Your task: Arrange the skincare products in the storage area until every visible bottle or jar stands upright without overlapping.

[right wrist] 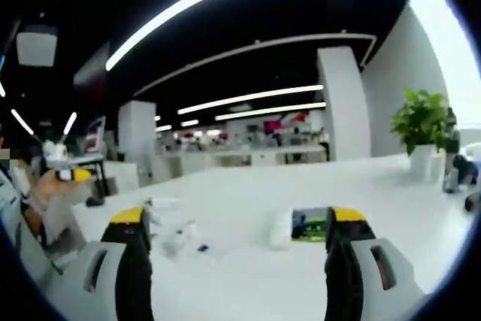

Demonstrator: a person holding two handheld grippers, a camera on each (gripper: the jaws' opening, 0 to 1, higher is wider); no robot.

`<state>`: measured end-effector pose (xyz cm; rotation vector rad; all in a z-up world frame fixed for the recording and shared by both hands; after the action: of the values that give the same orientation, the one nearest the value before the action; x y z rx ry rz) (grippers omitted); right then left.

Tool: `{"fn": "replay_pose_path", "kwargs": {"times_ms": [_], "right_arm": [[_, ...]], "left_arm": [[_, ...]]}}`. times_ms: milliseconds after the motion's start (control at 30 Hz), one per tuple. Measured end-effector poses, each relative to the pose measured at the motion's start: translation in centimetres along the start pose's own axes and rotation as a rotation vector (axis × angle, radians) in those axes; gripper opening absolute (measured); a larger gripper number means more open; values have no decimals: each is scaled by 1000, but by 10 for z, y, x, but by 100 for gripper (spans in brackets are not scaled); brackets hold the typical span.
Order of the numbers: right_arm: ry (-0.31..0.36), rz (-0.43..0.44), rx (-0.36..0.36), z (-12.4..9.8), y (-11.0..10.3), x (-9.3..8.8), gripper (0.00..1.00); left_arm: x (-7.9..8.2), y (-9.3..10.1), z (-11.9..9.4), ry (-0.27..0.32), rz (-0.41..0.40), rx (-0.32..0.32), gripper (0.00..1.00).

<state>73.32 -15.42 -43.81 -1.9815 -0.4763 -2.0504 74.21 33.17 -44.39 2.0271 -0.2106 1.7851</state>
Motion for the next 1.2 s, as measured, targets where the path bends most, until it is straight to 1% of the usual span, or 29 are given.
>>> {"fn": "replay_pose_path", "kwargs": {"times_ms": [67, 133, 233, 367, 400, 467, 567, 667, 767, 833, 933, 1033, 1100, 1200], "right_arm": [[-12, -6, 18, 6, -3, 2, 95], [-22, -22, 41, 9, -9, 4, 95], [-44, -67, 66, 11, -17, 5, 98], [-53, -98, 74, 15, -22, 8, 98], [-52, -98, 76, 15, -23, 9, 98], [-26, -97, 82, 15, -27, 11, 98], [-4, -82, 88, 12, -33, 10, 97], [-15, -84, 105, 12, -36, 8, 97], [-9, -75, 112, 12, -36, 8, 96], [-5, -78, 107, 12, -34, 9, 96], [0, -78, 95, 13, -31, 8, 95], [-11, -71, 93, 17, -32, 4, 94], [-21, -71, 106, 18, -35, 2, 94], [-15, -75, 114, 17, -39, 2, 94]], "left_arm": [[2, -4, -1, 9, -16, 9, 95], [3, -2, -1, 27, -33, -3, 93], [0, -1, -1, 1, -22, -13, 93], [-1, -1, -2, -9, -16, -19, 94], [-1, -2, -2, -9, -19, -20, 94], [1, -3, -1, 3, -26, -19, 94], [-1, -3, -2, 13, -29, -12, 94], [-3, -4, -2, 17, -34, 2, 94], [-3, -1, -1, -3, -15, 2, 94], [-1, 0, -1, -9, 1, 2, 94], [1, -4, -2, 5, 16, 19, 94], [-3, -10, -1, -2, 1, 33, 94], [-4, -12, -1, -5, -9, 31, 94], [-9, -12, 2, -1, -14, 31, 94]]}}
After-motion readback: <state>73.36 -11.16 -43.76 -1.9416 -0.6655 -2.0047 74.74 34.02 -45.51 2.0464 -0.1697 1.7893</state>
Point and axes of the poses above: the point that each gripper's makers call its tool centre point, and the gripper's own axes: z roughly forward along the fingers, y roughly to its right, x roughly out of its top, the point moved 4 cm from there along -z, roughly backward along the fingers, and after that the axes turned 5 degrees about -z, right-handed, at the moved point
